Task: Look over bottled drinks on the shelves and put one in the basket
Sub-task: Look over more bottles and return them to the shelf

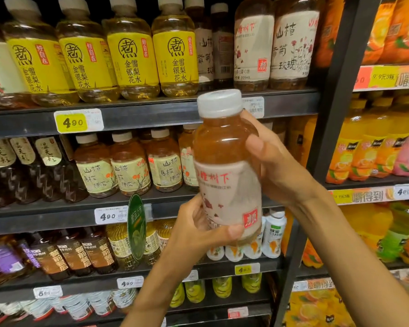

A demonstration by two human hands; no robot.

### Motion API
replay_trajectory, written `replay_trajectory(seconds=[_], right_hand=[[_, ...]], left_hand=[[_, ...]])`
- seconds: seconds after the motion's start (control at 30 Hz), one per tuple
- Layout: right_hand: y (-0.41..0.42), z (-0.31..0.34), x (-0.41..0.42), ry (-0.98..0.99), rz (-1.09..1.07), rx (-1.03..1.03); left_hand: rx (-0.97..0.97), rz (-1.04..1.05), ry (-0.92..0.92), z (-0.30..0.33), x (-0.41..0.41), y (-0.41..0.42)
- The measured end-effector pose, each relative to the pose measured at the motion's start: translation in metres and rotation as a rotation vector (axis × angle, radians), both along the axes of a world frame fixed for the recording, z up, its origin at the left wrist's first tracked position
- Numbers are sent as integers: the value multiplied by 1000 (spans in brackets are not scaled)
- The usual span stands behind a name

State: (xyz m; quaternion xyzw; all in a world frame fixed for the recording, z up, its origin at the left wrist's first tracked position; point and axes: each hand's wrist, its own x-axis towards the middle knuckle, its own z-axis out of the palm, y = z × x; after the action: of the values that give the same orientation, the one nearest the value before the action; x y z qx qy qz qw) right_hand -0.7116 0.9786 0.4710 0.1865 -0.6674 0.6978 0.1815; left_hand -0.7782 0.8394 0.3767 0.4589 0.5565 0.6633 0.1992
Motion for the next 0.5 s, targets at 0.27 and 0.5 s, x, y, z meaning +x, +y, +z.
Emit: replay_trajectory(seconds=[0.27,0.5], right_hand=[[-3,-3,-1,-22,-218,-16],[-2,-4,-10,-41,-246,-19]], left_hand=[[32,-17,-265,3,-1,-1],[9,54,-234,6,9,4]])
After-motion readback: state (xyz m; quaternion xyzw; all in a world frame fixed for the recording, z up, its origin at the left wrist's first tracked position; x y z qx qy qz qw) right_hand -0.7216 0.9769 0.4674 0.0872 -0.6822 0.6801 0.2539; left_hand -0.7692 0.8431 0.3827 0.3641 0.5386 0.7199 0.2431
